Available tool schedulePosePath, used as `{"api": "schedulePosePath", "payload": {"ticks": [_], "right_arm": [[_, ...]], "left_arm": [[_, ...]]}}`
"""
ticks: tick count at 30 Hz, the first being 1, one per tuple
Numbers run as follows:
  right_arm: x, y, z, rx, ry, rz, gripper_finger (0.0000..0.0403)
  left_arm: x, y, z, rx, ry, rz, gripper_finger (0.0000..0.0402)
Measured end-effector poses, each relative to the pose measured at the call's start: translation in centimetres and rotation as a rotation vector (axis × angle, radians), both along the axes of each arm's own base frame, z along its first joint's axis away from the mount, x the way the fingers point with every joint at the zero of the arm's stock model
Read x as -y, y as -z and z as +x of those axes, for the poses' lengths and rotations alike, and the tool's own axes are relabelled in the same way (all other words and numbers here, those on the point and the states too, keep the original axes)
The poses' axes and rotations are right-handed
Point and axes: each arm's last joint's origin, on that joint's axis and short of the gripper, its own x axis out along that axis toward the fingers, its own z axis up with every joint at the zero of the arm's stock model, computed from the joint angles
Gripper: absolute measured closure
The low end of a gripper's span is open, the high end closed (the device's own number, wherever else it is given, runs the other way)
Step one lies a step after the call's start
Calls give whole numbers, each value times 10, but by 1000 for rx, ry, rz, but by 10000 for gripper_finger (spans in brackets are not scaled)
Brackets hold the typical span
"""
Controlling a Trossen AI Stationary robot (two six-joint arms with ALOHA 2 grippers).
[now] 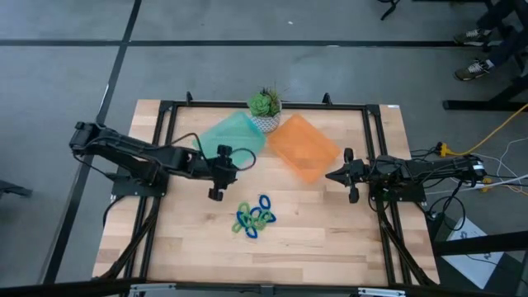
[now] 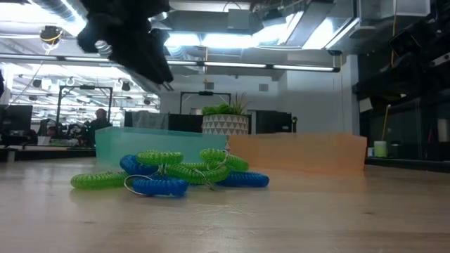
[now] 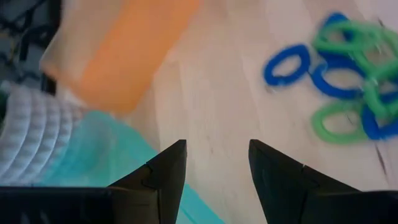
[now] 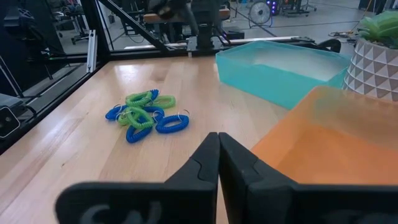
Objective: Sort spring keychains
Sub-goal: Put the blue spring keychain into the green bin
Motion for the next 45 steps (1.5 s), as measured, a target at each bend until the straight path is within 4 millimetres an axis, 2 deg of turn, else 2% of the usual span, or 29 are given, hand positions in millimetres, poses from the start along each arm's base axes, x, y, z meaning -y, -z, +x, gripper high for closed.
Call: {"api": "schedulePosePath", "payload": {"ticks": [9,18,24,37,45], "right_arm": [[0,0,0,0,0,0,395],[0,0,0,0,0,0,395],[0,0,0,-1,0,0,395],[0,0,0,0,0,0,395],[0,0,0,0,0,0,395]], "left_arm": [[35,22,3,-149,338,198,231],[78,44,5,-173,508,232,231],[99,56,5,-183,649,301,231],[109,84,15,-237,763,402,231],[99,94,18,-254,775,439,231]]}}
